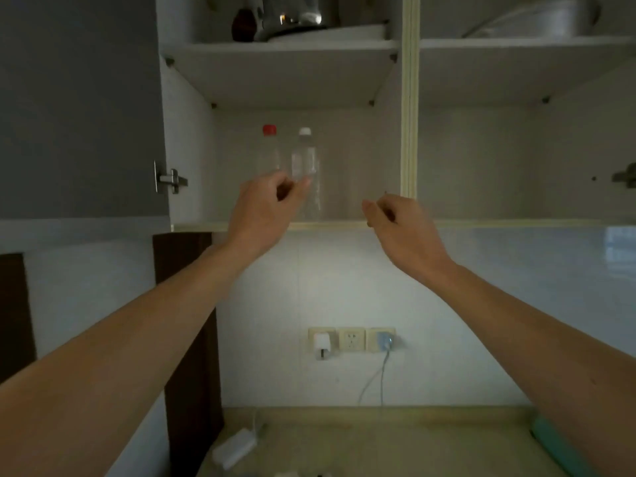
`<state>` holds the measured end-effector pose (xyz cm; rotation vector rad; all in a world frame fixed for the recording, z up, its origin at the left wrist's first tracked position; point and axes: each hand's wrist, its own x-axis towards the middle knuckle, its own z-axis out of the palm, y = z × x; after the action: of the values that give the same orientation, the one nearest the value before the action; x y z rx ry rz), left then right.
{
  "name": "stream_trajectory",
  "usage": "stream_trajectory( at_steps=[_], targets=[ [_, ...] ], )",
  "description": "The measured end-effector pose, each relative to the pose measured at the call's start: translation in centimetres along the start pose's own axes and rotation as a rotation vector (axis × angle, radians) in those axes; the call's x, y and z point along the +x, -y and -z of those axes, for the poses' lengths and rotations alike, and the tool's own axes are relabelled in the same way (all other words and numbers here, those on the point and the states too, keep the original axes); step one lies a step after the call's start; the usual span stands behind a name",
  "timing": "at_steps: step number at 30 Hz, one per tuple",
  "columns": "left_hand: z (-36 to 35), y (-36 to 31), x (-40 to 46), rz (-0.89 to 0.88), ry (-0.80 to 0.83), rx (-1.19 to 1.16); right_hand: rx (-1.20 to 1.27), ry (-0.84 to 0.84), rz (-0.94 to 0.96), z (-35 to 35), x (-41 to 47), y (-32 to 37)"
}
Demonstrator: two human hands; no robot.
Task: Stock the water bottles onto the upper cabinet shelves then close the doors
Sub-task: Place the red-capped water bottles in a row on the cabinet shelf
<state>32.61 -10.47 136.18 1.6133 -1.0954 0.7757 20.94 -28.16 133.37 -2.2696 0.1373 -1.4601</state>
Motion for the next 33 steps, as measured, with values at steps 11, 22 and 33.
stream_trajectory(
  at_steps=[11,22,33],
  targets=[
    [-4.3,-3.2,-21.3,0.39,0.22,-0.229,0.202,0.161,-0.424,3.3,-24.5,-1.3],
    [-6.8,-2.8,-48.9,0.598,0.621,-0.399,0.083,0.203,-0.785,5.2,-53.3,-0.5],
    [-13.4,3.7,-77.3,0.976,0.915,-0.195,-0.047,0.485,-1.288,2.4,-80.3,-11.3]
  ],
)
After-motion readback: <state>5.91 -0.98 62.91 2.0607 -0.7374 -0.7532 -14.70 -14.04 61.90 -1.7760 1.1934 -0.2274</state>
